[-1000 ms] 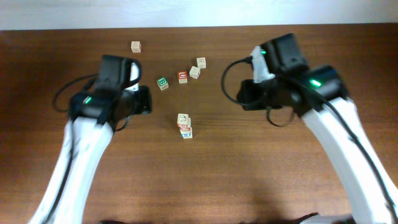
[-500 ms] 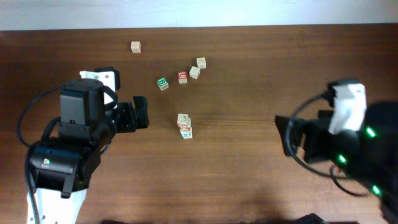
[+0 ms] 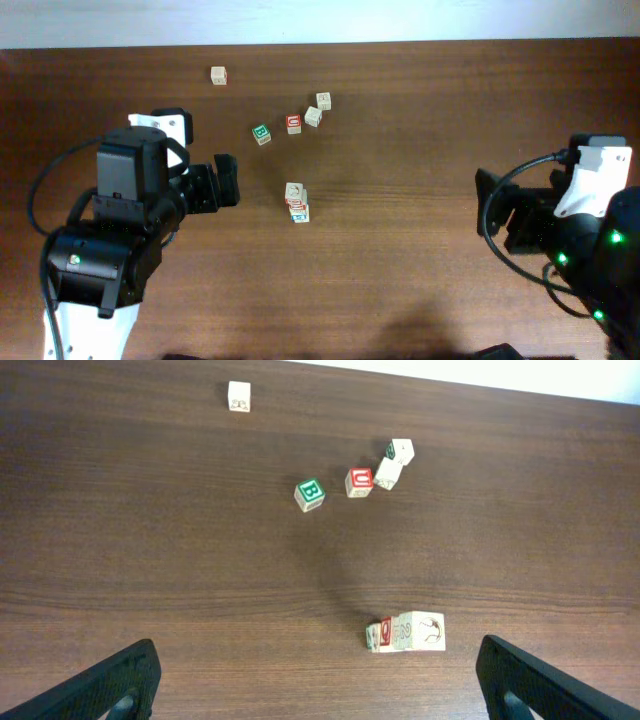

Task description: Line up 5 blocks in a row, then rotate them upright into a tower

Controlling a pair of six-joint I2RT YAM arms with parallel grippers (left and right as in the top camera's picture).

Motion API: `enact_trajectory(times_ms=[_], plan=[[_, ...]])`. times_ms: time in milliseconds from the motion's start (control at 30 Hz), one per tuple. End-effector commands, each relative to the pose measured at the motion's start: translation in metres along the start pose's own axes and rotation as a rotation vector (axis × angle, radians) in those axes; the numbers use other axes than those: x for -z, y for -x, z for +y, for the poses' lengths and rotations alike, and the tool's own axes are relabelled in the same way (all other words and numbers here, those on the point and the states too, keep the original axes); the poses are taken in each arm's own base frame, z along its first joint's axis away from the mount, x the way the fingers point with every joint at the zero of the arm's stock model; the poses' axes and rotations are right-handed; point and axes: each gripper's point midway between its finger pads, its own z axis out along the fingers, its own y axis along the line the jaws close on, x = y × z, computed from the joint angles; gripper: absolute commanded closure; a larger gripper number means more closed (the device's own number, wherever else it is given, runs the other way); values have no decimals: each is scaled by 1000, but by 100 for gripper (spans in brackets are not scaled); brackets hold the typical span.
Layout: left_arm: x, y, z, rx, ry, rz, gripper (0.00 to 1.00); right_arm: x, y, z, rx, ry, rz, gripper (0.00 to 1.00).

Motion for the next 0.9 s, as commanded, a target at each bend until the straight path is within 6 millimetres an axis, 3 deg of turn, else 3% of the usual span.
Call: enact_trajectory(times_ms=[0,100,233,467,867], plan=[[5,3,2,-7,9,-18,1,-12,-22,-4,134,62,-69,2],[5,3,2,-7,9,-18,1,-21,-43,-12,167,84,-170,2],[5,3,2,-7,9,-18,1,-36,-86,-34,150,42,-257,2],[5,3,2,-7,9,-18,1,-80,-148,-58,151,16,-386,2],[5,3,2,-7,9,-18,1,-119,-199,-85,135,-70,-394,2]])
